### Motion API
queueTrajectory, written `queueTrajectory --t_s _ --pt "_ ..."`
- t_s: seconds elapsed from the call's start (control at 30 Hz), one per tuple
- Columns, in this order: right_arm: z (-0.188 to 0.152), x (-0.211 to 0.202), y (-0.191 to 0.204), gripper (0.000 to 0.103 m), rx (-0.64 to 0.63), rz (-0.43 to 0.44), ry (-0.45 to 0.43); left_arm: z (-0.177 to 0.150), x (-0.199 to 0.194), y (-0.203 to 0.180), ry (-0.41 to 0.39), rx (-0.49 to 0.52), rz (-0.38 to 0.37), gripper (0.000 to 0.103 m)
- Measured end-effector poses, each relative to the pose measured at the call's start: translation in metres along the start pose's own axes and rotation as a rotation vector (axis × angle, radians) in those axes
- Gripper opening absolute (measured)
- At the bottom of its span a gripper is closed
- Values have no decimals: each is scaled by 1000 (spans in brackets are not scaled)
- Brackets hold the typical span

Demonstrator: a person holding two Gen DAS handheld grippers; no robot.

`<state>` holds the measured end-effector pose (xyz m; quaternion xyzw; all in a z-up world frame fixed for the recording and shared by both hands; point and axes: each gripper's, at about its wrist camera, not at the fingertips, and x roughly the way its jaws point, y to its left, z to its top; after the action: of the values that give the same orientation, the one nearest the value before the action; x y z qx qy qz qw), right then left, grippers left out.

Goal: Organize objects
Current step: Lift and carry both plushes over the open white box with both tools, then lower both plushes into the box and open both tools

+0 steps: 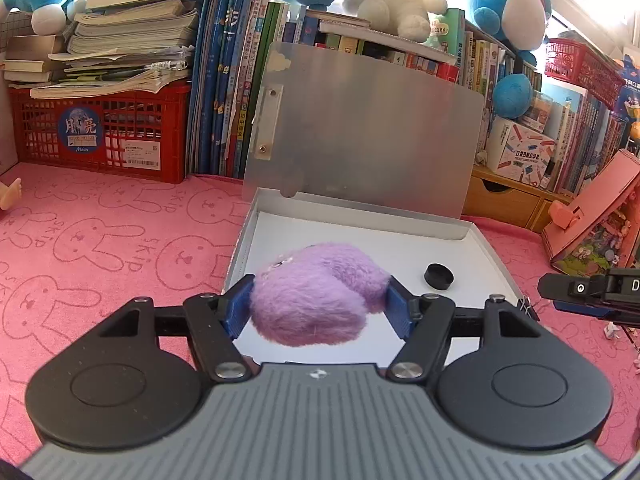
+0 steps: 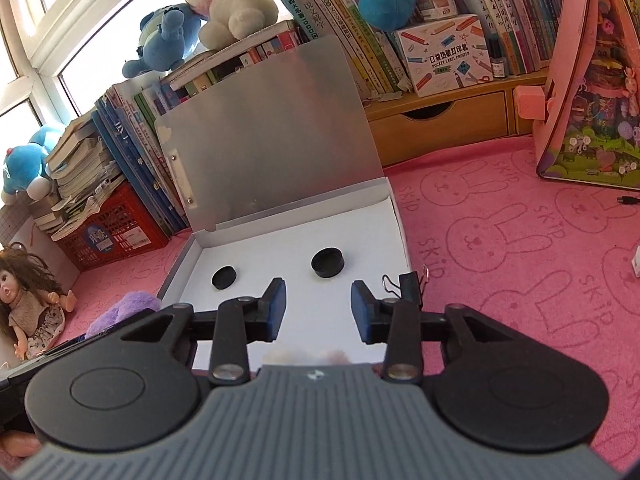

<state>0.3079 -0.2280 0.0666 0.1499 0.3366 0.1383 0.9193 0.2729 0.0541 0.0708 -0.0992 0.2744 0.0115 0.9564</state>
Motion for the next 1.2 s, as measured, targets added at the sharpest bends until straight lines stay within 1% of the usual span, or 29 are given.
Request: queueTrajectory --t_s 0.07,0.13,0.17,0.2,0.23,0.27,0.3,0.37,0.47,0.57,0.67,0.73,0.8,0.83,0.87,0.9,0.93,1.03,1.1,1.2 --pt "-1 10 -1 39 11 -17 16 -1 12 0 15 8 20 72" --pt "-6 11 -2 40 4 -2 28 -3 20 1 28 10 22 72" --pt "-10 9 -2 42 -17 9 36 -4 22 1 33 12 18 72" --pt "-14 8 -1 50 -40 16 47 -6 23 1 34 16 15 72" --pt "-20 5 1 64 -73 28 59 -7 24 1 35 23 14 72" --pt "-27 1 2 72 -100 40 58 -9 24 0 33 32 12 72" --pt "-32 -2 4 75 -124 44 57 -10 24 0 32 38 12 72" --pt "-48 -10 14 87 -207 44 44 -14 21 -2 21 59 8 72" --pt "-67 -12 29 97 -310 45 32 -18 19 -6 7 89 13 72" --pt "-80 -5 47 103 -414 25 31 -18 20 -7 12 91 13 72" --pt "-88 8 56 103 -466 -11 55 -18 21 -5 17 76 15 72" --pt "-88 17 57 103 -473 -32 74 -18 20 -4 18 75 16 72" --pt "-86 23 56 102 -465 -32 111 -19 20 -3 18 74 17 72" --pt "-86 27 55 98 -459 -25 141 -19 20 -3 19 74 15 72" --pt "-86 30 54 92 -457 -30 167 -19 20 -3 21 74 14 72" --pt "-87 33 54 89 -455 -38 194 -20 20 -3 21 74 14 72" --pt "-87 34 54 84 -453 -41 211 -20 21 -4 23 76 13 72" --pt "-87 30 56 73 -452 -39 211 -21 21 -5 25 77 8 72" --pt "-86 25 59 72 -459 -41 205 -21 21 -6 25 79 7 72" --pt "-79 15 60 71 -459 -19 184 -19 22 -5 23 78 6 72"
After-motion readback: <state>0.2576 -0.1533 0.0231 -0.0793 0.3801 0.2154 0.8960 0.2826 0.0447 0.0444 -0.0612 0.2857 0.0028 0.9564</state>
